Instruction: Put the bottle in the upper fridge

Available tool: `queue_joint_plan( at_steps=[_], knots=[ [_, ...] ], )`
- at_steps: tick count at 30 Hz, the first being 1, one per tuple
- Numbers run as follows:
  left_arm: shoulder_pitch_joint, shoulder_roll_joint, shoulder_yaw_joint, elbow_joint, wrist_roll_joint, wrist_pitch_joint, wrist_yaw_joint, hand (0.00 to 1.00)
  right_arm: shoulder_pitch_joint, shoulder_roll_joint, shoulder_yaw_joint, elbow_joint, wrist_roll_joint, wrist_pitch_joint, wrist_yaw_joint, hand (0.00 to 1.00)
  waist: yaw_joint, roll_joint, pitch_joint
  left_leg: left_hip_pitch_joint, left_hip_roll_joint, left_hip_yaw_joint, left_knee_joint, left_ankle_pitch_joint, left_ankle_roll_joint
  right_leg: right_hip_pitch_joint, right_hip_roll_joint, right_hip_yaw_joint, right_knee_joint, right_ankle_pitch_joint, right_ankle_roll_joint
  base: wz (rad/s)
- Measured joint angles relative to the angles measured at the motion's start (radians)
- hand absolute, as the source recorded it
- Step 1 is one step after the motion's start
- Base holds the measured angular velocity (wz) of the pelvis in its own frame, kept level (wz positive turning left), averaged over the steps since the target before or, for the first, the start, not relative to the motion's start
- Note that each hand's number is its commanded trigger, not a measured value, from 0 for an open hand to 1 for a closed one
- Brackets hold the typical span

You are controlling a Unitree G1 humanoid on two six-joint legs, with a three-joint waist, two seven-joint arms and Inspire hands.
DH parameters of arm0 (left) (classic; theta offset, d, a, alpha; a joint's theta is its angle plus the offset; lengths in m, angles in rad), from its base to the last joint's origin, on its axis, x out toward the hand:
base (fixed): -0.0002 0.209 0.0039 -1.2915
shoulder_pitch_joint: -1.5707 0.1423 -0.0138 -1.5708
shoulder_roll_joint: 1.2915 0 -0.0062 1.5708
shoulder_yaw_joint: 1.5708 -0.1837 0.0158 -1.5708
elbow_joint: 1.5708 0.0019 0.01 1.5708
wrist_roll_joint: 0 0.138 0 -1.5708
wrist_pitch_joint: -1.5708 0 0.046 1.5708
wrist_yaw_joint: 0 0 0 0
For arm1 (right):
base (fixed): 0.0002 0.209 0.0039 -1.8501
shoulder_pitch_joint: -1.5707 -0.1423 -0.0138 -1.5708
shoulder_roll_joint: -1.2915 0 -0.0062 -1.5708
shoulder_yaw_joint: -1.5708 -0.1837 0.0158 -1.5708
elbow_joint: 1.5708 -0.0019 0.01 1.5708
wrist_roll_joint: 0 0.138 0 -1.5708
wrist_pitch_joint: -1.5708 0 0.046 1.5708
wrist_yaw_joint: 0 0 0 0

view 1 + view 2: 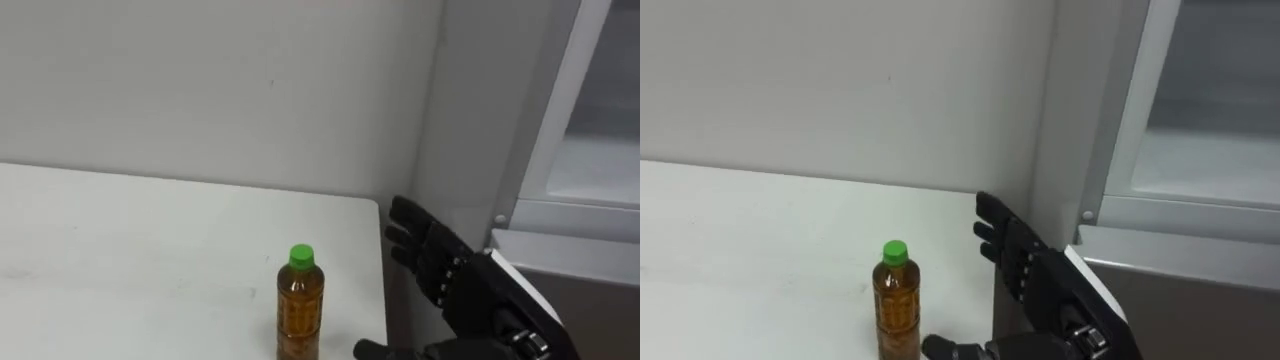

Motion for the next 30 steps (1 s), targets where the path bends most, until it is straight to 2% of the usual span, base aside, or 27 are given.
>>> queue_joint_plan(
  at_steps=[3, 10, 16, 26, 30],
  knots=[
    [-0.001, 0.0, -0.001, 0.0, 0.001, 0.008, 0.01, 0.0, -0.007, 0.016, 0.011, 0.0, -0.001, 0.0, -0.002, 0.0, 0.002, 0.005, -0.0021, 0.001, 0.0, -0.001, -0.009, 0.0, 0.0, 0.0, -0.001, -0.006, 0.001, 0.0, 0.0, 0.01],
    [-0.007, 0.0, -0.008, 0.0, -0.002, 0.011, 0.025, 0.0, -0.046, 0.017, 0.015, 0.0, 0.034, -0.005, -0.005, 0.0, 0.001, 0.008, -0.0023, 0.003, 0.001, 0.002, -0.01, 0.0, 0.0, 0.002, -0.002, -0.027, 0.001, 0.0, 0.0, 0.0],
    [-0.006, 0.001, -0.035, 0.0, -0.002, 0.029, 0.028, 0.0, -0.052, 0.018, 0.039, 0.0, 0.042, -0.005, -0.017, 0.0, 0.003, 0.008, -0.0023, 0.003, 0.001, 0.001, -0.01, 0.0, 0.0, 0.003, -0.003, -0.032, 0.002, 0.0, 0.0, 0.0],
    [-0.009, 0.002, -0.039, -0.03, 0.008, 0.059, 0.021, 0.0, -0.056, 0.018, 0.072, 0.054, 0.041, -0.005, -0.044, 0.0, 0.023, -0.002, -0.0031, 0.003, 0.001, -0.003, -0.012, 0.0, 0.0, 0.002, -0.003, -0.031, 0.002, 0.0, 0.0, 0.0],
    [-0.01, 0.002, -0.038, -0.029, 0.009, 0.065, 0.018, 0.0, -0.059, 0.021, 0.072, 0.075, 0.033, -0.005, -0.069, 0.0, 0.028, -0.009, 0.0014, 0.001, 0.001, -0.006, -0.011, 0.0, 0.0, 0.002, -0.004, -0.037, 0.001, 0.0, 0.0, 0.0]
  ],
)
